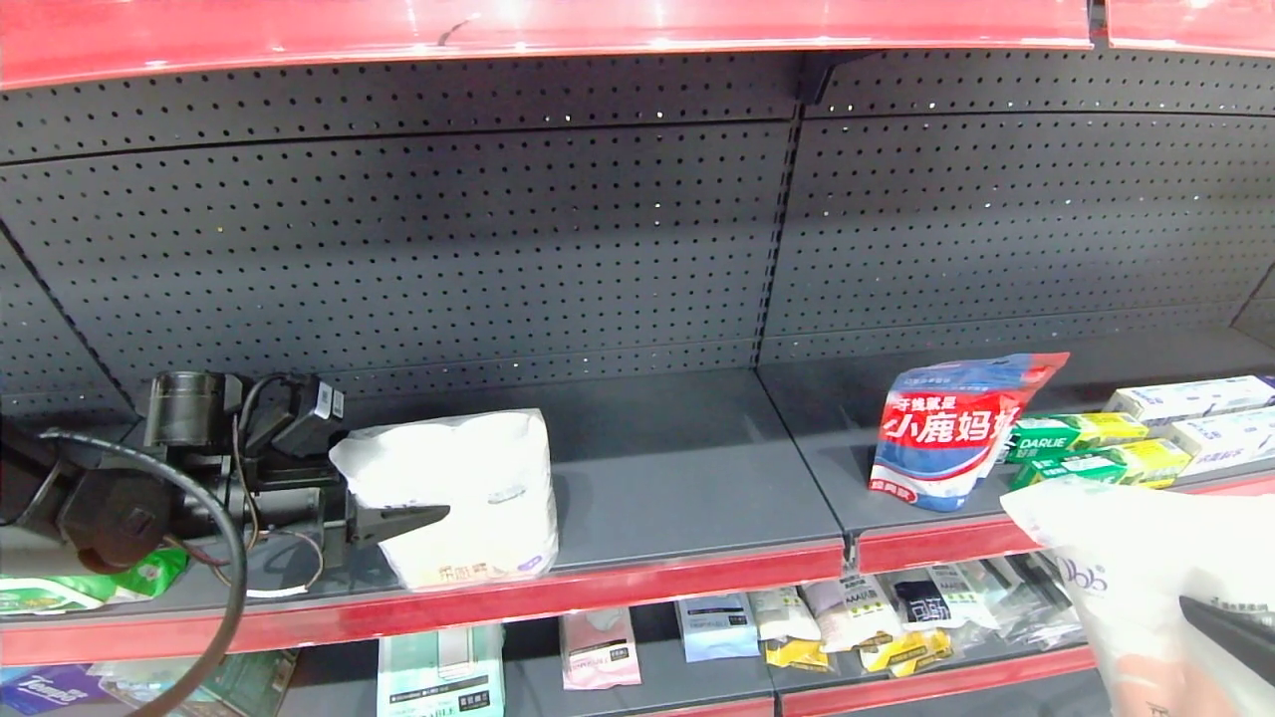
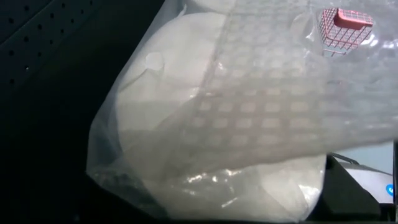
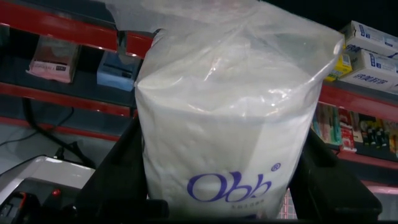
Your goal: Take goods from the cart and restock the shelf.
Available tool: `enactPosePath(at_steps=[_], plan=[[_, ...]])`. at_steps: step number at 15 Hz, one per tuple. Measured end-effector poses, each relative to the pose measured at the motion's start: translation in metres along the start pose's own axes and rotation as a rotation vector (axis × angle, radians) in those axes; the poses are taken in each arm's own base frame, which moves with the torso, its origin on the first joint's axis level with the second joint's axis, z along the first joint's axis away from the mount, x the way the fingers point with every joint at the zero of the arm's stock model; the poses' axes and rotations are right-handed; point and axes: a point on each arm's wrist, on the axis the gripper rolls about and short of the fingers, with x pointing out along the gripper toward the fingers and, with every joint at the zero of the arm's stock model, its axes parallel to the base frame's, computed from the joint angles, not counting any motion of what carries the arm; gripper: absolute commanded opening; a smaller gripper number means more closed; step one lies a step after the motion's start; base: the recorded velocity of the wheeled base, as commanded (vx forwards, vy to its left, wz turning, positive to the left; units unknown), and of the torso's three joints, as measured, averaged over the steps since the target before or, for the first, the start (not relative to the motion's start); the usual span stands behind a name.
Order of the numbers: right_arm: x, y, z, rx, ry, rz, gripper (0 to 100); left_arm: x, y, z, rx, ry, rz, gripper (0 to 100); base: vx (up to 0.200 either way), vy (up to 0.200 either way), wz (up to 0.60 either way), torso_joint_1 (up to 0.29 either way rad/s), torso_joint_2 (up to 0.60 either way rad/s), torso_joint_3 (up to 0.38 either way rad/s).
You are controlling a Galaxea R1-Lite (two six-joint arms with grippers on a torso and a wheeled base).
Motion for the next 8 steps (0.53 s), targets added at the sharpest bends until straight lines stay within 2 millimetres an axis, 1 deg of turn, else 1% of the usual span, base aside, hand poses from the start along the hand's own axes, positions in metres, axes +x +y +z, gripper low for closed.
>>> enactPosePath(at_steps=[6,7,8], plan=[[-0.0001,-0.0001,0.0002,-0.001,-0.001,-0.001,0,-0.0001,0.0002,-0.0011,-0.009,0.012,0.010,0,0.000,0.000,0.00,0.000,0.00,0.000],[-0.0002,-0.0001,0.0002,-0.001,-0.001,0.000,0,-0.0002,-0.0001,-0.0011,-0.010,0.012,0.011,100,0.000,0.000,0.00,0.000,0.00,0.000],[-0.0002,0.0000,0.0001,-0.001,-0.001,0.000,0,-0.0004,-0.0004,-0.0011,-0.015,0.015,0.012,100,0.000,0.000,0.00,0.000,0.00,0.000]])
